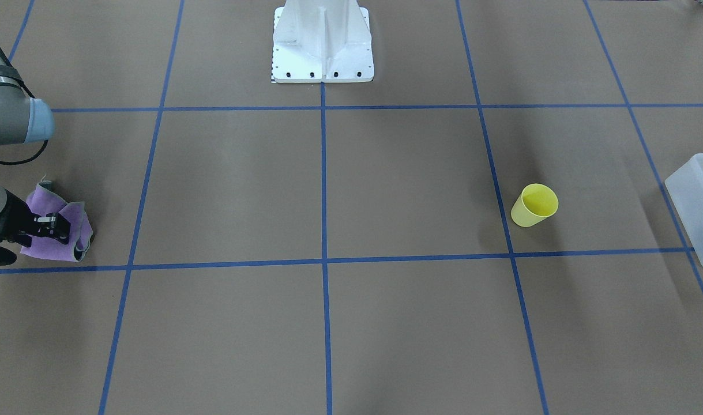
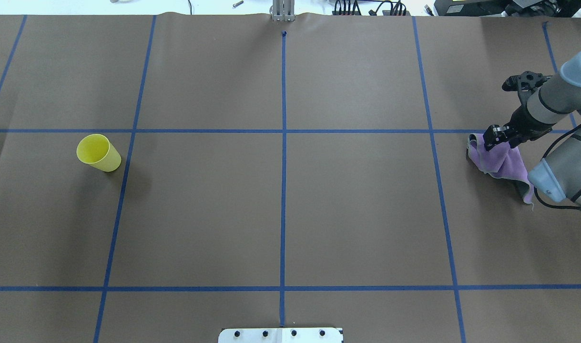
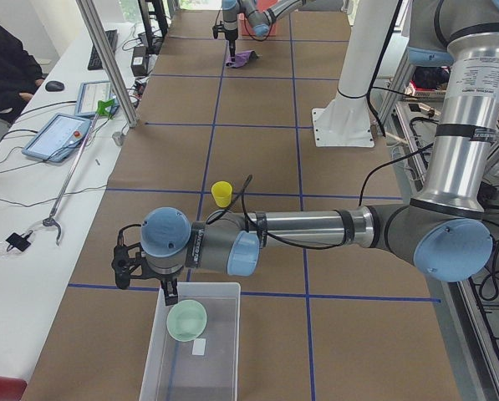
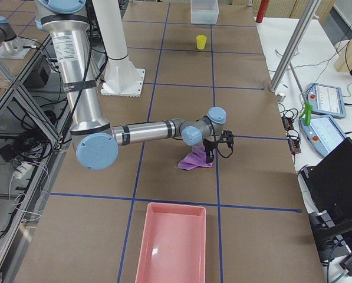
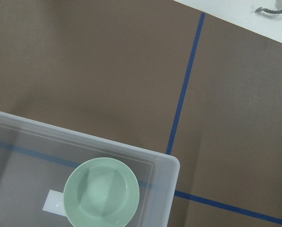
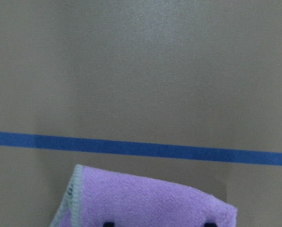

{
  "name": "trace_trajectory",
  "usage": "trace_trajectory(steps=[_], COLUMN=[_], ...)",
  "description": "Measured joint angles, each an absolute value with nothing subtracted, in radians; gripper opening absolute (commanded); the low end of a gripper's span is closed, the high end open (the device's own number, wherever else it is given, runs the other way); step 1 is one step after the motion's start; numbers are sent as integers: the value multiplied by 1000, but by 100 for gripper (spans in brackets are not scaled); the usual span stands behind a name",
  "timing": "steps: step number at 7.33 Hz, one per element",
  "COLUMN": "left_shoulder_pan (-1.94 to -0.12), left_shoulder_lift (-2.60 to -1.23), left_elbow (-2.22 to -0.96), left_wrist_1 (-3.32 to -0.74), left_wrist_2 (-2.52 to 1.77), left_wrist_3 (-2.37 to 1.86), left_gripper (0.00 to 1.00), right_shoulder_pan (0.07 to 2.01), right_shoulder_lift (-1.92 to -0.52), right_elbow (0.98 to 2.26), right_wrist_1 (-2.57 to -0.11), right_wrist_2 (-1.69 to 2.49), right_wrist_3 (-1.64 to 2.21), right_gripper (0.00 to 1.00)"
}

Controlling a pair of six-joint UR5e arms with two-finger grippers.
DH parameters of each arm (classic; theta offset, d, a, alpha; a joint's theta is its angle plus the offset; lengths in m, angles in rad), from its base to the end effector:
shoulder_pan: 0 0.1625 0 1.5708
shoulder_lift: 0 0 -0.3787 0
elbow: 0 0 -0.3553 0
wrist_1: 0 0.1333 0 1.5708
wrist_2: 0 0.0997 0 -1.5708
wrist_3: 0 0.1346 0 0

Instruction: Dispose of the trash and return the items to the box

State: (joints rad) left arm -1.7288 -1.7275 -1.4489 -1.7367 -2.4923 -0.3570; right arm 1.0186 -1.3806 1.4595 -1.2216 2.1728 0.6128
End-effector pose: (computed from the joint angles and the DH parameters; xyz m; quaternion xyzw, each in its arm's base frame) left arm -0.1089 -0.5174 0.5841 0.0453 0.4491 -0.1839 0.8732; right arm -0.2465 -0.5089 0.5659 0.0100 -0.3535 -0.0347 0.9347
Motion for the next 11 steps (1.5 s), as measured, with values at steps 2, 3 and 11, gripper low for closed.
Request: trace_trajectory(steps=[2, 3, 11], left_shoulder_pan=[-1720, -1700, -1247], left_shoulder_lift=[-1754, -1759, -1654], left_elbow=[-1571, -1619, -1710], left_wrist_1=[-1582, -1544, -1967], left_wrist_2=[-2473, -2464, -2310], left_wrist_3=[-378, -417, -1072], left_gripper=[98, 98, 98], right_shoulder_pan=[1019, 1023, 1305], right_shoulder_lift=[-1382, -1380, -1420], right_elbow=[1464, 1470, 1638], right_wrist_1=[-1220, -1221, -1298], right_wrist_2=[2173, 2178, 2413], right_wrist_3=[608, 610, 595], right_gripper=[0, 0, 0])
